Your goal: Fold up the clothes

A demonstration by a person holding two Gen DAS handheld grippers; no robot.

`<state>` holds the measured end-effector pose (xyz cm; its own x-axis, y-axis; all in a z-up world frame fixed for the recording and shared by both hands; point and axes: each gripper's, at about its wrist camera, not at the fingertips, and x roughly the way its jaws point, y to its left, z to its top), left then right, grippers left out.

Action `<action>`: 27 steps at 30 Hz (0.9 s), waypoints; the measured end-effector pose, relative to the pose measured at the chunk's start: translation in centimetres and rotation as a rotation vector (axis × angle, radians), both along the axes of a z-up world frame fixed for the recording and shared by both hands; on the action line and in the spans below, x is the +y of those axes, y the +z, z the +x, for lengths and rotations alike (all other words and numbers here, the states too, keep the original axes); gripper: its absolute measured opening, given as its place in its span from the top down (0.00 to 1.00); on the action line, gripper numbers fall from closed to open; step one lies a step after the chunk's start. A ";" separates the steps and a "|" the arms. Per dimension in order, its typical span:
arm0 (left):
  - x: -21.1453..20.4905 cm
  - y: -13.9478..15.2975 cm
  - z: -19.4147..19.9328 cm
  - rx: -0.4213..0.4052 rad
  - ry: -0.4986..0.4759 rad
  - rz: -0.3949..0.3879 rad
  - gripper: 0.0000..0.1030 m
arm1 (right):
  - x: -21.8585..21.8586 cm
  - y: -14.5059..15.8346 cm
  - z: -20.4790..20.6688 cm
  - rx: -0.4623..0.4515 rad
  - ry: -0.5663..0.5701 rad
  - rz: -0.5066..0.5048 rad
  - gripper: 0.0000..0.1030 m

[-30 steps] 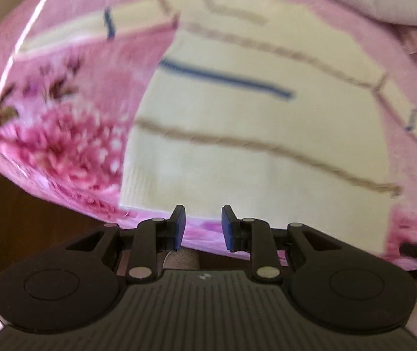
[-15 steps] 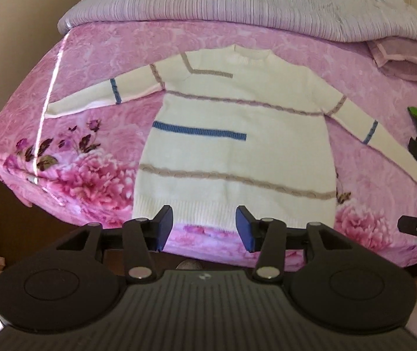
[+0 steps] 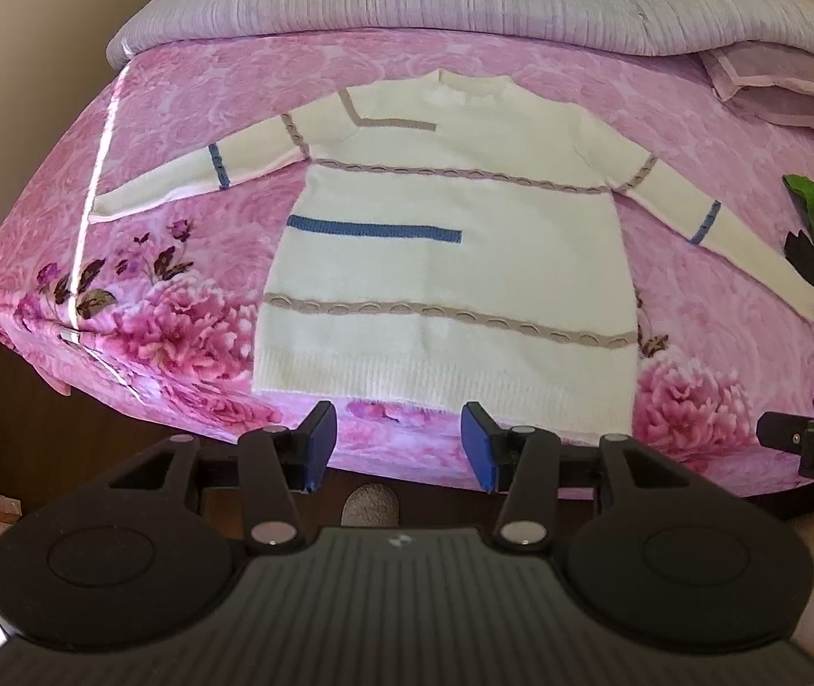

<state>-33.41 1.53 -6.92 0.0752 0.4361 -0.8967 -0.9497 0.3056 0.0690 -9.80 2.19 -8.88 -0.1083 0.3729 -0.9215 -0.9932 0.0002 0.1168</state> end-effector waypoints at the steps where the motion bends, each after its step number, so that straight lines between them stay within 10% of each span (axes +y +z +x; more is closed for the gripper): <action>1: -0.2 0.0 0.0 0.001 -0.002 -0.002 0.57 | -0.2 0.0 0.1 0.000 0.002 -0.003 0.37; 27: -1.3 1.1 1.1 -0.007 0.002 0.001 0.57 | -1.7 2.2 -0.4 -0.033 -0.026 0.006 0.37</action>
